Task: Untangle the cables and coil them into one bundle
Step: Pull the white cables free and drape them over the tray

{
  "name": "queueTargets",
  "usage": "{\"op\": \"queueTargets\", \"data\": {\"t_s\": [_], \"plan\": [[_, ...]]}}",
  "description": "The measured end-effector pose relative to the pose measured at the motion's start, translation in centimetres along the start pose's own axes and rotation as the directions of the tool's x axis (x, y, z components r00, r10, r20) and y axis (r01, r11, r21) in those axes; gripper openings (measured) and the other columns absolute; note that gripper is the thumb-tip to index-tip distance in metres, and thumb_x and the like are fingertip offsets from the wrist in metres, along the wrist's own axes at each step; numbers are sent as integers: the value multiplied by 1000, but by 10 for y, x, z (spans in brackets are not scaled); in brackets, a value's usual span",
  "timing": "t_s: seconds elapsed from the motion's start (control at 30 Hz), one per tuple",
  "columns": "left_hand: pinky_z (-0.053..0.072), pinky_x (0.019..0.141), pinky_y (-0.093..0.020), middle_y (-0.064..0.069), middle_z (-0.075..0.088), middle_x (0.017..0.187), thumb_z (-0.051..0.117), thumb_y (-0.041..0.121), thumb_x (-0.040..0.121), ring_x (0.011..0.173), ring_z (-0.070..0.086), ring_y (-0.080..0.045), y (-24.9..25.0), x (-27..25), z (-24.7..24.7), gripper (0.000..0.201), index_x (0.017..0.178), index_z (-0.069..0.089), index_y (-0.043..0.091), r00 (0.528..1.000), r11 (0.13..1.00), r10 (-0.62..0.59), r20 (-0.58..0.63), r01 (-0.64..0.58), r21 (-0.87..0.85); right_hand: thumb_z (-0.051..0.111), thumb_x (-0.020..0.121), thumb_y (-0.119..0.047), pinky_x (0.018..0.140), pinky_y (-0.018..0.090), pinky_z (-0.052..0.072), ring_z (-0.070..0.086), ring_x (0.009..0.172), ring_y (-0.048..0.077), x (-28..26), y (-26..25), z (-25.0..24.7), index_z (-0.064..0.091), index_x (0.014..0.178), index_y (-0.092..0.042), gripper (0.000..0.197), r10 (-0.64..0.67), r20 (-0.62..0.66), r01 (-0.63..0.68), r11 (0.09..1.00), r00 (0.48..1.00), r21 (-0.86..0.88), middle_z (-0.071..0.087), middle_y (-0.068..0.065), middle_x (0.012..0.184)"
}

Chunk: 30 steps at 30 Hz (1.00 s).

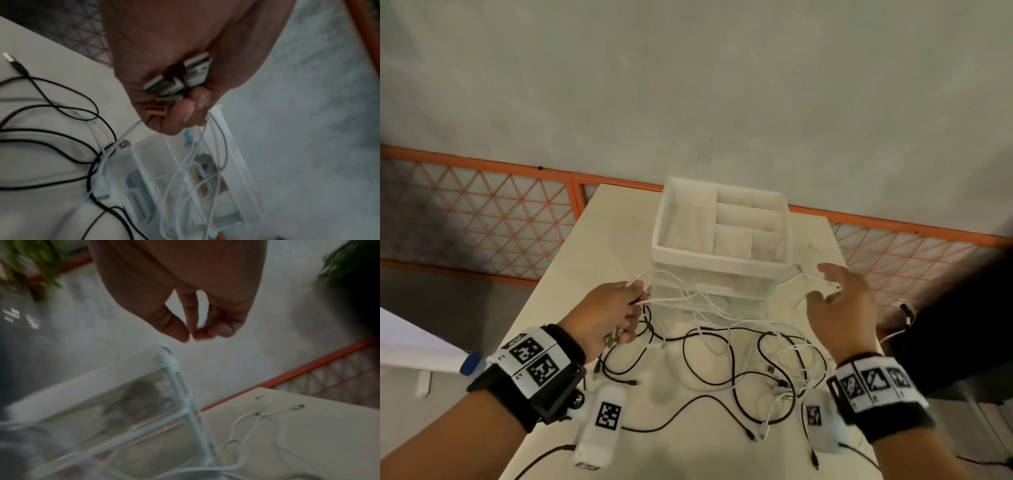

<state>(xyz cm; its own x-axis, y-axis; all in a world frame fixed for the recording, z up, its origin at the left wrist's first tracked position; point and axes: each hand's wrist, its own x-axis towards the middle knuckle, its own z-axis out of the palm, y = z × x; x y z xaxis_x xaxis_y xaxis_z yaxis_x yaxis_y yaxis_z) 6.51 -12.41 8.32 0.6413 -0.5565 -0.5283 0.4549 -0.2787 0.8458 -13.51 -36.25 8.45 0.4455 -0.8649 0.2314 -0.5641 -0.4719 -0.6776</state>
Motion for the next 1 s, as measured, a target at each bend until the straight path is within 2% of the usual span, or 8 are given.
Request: {"op": "queueTargets", "data": {"t_s": [0.1, 0.2, 0.37, 0.5, 0.7, 0.83, 0.9, 1.0], "plan": [[29, 37, -20, 3, 35, 51, 45, 25, 104, 38, 29, -10, 2, -5, 15, 29, 80, 52, 10, 992, 999, -38, 119, 40, -12, 74, 82, -12, 59, 15, 45, 52, 51, 8, -38, -37, 20, 65, 122, -24, 43, -454, 84, 440, 887, 887, 141, 59, -3, 110], [32, 38, -21, 1, 36, 54, 45, 27, 104, 39, 31, -10, 8, -13, 31, 29, 81, 54, 11, 966, 998, -47, 254, 56, -28, 68, 86, -35, 61, 25, 48, 56, 67, 0, -60, -64, 41, 68, 112, -32, 26, -572, 336, 584, 808, 748, 74, 62, -11, 99], [38, 46, -26, -9, 60, 71, 43, 35, 104, 51, 41, -17, 11, -24, 30, 34, 87, 60, 10, 953, 991, 18, 301, -57, 119, 65, 94, -30, 55, 36, 47, 52, 52, 14, -44, -71, 30, 70, 70, -21, 26, -518, 216, 487, 854, 828, 184, 57, -6, 55], [36, 64, -36, -10, 72, 90, 39, 43, 104, 76, 49, -22, 2, -27, 21, 42, 84, 63, 15, 964, 905, 59, 260, -161, 393, 68, 93, -30, 60, 32, 49, 58, 57, 28, -28, -67, 9, 76, 79, -8, 27, -338, 222, 284, 928, 915, 239, 65, 16, 63], [49, 77, -42, -7, 59, 73, 42, 40, 103, 86, 61, -24, -5, -27, 23, 34, 90, 61, 15, 937, 984, 24, 348, -83, 157, 66, 95, -28, 53, 24, 43, 45, 46, 6, -22, -53, 10, 74, 79, -1, 31, -192, 223, 143, 966, 956, 217, 69, 16, 67], [56, 68, -38, -2, 38, 62, 47, 37, 102, 56, 46, -17, -4, -30, 23, 32, 94, 63, 11, 926, 991, 62, 373, -103, 91, 74, 86, -30, 69, 20, 47, 52, 71, 2, -25, -52, 5, 69, 111, -35, 26, -124, 431, 104, 992, 894, 68, 61, -6, 102], [47, 55, -23, -1, 35, 60, 44, 38, 102, 49, 38, -15, 1, -32, 28, 36, 90, 63, 10, 921, 933, 161, 354, -259, 250, 80, 79, -33, 70, 21, 44, 49, 72, 8, -27, -58, 6, 56, 125, -47, 53, -151, 529, 106, 988, 835, 114, 51, -7, 97], [36, 44, -19, 5, 36, 50, 43, 45, 100, 43, 34, -14, 10, -36, 39, 44, 75, 64, 16, 884, 831, 295, 363, -425, 359, 77, 81, -40, 68, 33, 52, 52, 62, 20, -39, -70, 17, 65, 111, -47, 34, -299, 673, 180, 953, 677, 242, 62, -2, 74]]}}
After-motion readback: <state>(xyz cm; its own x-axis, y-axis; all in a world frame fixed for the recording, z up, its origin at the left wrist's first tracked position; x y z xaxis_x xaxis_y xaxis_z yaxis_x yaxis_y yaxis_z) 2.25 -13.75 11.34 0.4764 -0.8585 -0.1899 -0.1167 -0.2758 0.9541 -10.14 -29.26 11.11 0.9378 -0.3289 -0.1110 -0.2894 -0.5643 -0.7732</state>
